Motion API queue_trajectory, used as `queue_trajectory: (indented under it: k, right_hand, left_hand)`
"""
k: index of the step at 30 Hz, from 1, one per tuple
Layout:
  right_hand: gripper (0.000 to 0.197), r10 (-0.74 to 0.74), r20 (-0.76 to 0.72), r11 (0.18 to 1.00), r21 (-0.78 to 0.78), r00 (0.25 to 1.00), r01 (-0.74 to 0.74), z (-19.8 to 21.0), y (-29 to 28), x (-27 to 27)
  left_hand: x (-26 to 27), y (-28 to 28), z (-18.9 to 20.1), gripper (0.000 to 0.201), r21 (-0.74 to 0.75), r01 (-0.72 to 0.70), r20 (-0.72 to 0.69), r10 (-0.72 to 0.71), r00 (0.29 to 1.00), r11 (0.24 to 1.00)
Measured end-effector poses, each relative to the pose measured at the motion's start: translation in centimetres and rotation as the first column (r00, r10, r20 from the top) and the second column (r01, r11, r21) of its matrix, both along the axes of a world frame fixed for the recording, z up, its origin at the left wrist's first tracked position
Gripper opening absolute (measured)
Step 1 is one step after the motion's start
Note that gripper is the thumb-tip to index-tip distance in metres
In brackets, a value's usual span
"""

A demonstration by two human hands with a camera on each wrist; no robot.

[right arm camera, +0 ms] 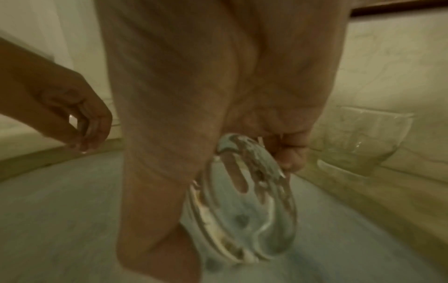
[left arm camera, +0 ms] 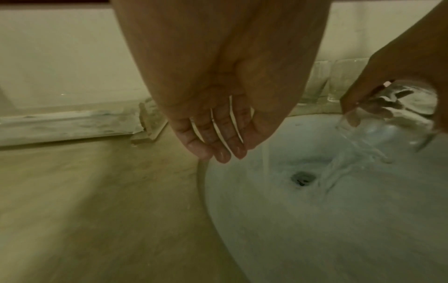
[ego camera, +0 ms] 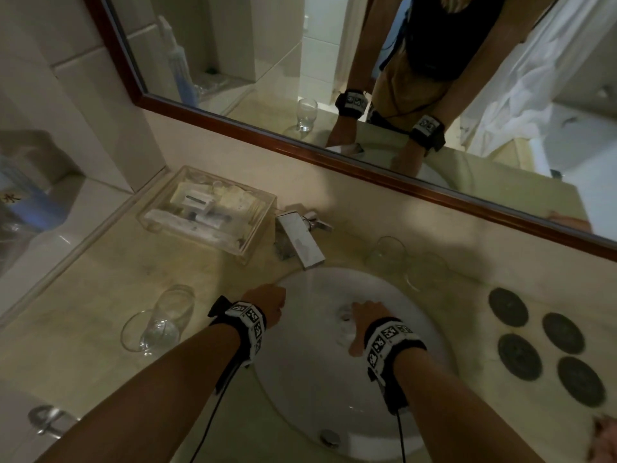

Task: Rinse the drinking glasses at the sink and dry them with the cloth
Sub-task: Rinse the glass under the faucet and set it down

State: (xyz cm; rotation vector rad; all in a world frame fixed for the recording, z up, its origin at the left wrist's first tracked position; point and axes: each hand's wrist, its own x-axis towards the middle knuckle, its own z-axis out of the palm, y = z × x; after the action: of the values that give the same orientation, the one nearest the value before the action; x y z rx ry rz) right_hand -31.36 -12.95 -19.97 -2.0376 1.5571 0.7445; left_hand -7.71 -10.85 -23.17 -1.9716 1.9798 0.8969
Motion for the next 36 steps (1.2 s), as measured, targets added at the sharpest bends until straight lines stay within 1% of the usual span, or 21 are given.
queue_trajectory:
  k: [1,2,3,4,5,6,7,8,9,11,13,15,16,17,19,22,26,28,31,34,36]
  right_hand:
    - [0.062,0.035,-0.042,0.999,-0.025,0.999,-0.036,0.4,0.2,-0.7]
    - [0.051,0.055,-0.089,0.997,-0.049,0.995,-0.059,0.5,0.3,-1.5]
    - [0.046,0.064,-0.127,0.995,-0.068,0.990,-0.074,0.7,0.6,-2.3]
    - [0.048,0.058,-0.158,0.994,-0.085,0.986,-0.072,0.8,0.8,-3.0]
    - [0.056,0.042,-0.165,0.992,-0.107,0.985,-0.060,0.8,1.1,-3.8]
    - [0.071,-0.018,-0.152,0.992,-0.125,0.988,-0.001,0.7,1.4,-4.8]
    - [0.086,-0.108,-0.103,0.986,-0.141,0.989,0.093,0.4,1.4,-5.7]
    - [0.097,-0.237,-0.027,0.962,-0.148,0.971,0.230,0.4,1.6,-6.5]
    - [0.102,-0.359,0.064,0.919,-0.148,0.931,0.364,0.5,1.6,-7.3]
    - [0.103,-0.567,0.209,0.798,-0.100,0.797,0.594,0.5,1.4,-8.7]
    - [0.101,-0.670,0.333,0.682,-0.076,0.663,0.728,0.5,1.5,-10.3]
    - [0.095,-0.689,0.445,0.582,-0.131,0.572,0.803,0.3,1.8,-11.9]
    - [0.093,-0.695,0.502,0.527,-0.130,0.515,0.840,0.5,2.1,-12.6]
    - [0.092,-0.701,0.541,0.477,-0.129,0.465,0.869,0.6,2.1,-13.1]
    - [0.089,-0.704,0.569,0.397,-0.181,0.425,0.900,0.4,1.7,-14.0]
    - [0.085,-0.686,0.615,0.329,-0.215,0.389,0.920,0.0,1.0,-15.0]
    - [0.088,-0.642,0.696,0.284,-0.173,0.321,0.943,-0.6,-0.2,-15.8]
    - [0.086,-0.634,0.714,0.275,-0.153,0.298,0.949,-0.9,-0.9,-16.0]
    - [0.085,-0.622,0.746,0.253,-0.096,0.238,0.963,-1.7,-1.8,-16.0]
    - [0.083,-0.619,0.759,0.238,-0.064,0.202,0.969,-2.7,-2.5,-16.2]
    - [0.084,-0.628,0.762,0.215,-0.025,0.157,0.976,-3.2,-2.9,-16.4]
  left_hand:
    - [-0.3,0.0,0.1,0.027,-0.005,0.022,0.010,-0.022,1.000,1.000]
    - [-0.7,0.0,0.2,0.026,-0.006,0.041,0.015,-0.041,0.999,0.999]
    - [-1.1,-0.1,0.3,0.024,-0.004,0.060,0.018,-0.059,0.998,0.998]
    - [-1.6,-0.1,0.4,0.023,0.003,0.072,0.018,-0.072,0.997,0.997]
    - [-2.1,-0.1,0.6,0.022,0.003,0.086,0.023,-0.086,0.996,0.996]
    - [-2.5,-0.1,0.7,0.019,-0.001,0.103,0.033,-0.103,0.994,0.995]
    - [-3.0,-0.1,0.8,0.015,-0.005,0.122,0.043,-0.121,0.992,0.993]
    - [-3.4,-0.1,0.9,0.013,-0.002,0.136,0.048,-0.136,0.990,0.991]
    - [-3.9,0.0,0.9,0.013,0.008,0.144,0.045,-0.144,0.989,0.990]
    - [-5.0,0.2,0.9,0.010,0.027,0.155,0.031,-0.156,0.987,0.988]
    - [-6.2,0.5,0.9,0.005,0.007,0.169,0.021,-0.169,0.985,0.986]
    - [-7.3,0.6,0.9,0.004,-0.009,0.179,0.022,-0.179,0.984,0.984]
    - [-7.9,0.6,0.9,0.004,-0.012,0.188,0.025,-0.187,0.982,0.982]
    - [-8.4,0.6,1.0,0.009,-0.012,0.191,0.027,-0.191,0.981,0.982]
    - [-9.2,0.5,0.9,0.016,-0.017,0.198,0.038,-0.197,0.980,0.980]
    - [-9.9,0.5,0.7,0.018,-0.020,0.203,0.073,-0.201,0.977,0.979]
    - [-10.4,0.4,0.6,0.019,0.010,0.186,0.097,-0.186,0.978,0.982]
    - [-10.7,0.1,0.7,0.019,0.017,0.178,0.106,-0.179,0.978,0.984]
    - [-10.9,-0.2,0.7,0.020,0.039,0.171,0.112,-0.174,0.978,0.985]
    - [-10.9,-0.5,0.5,0.019,0.048,0.155,0.118,-0.159,0.980,0.987]
    - [-11.0,-0.6,0.4,0.019,0.042,0.147,0.126,-0.151,0.981,0.988]
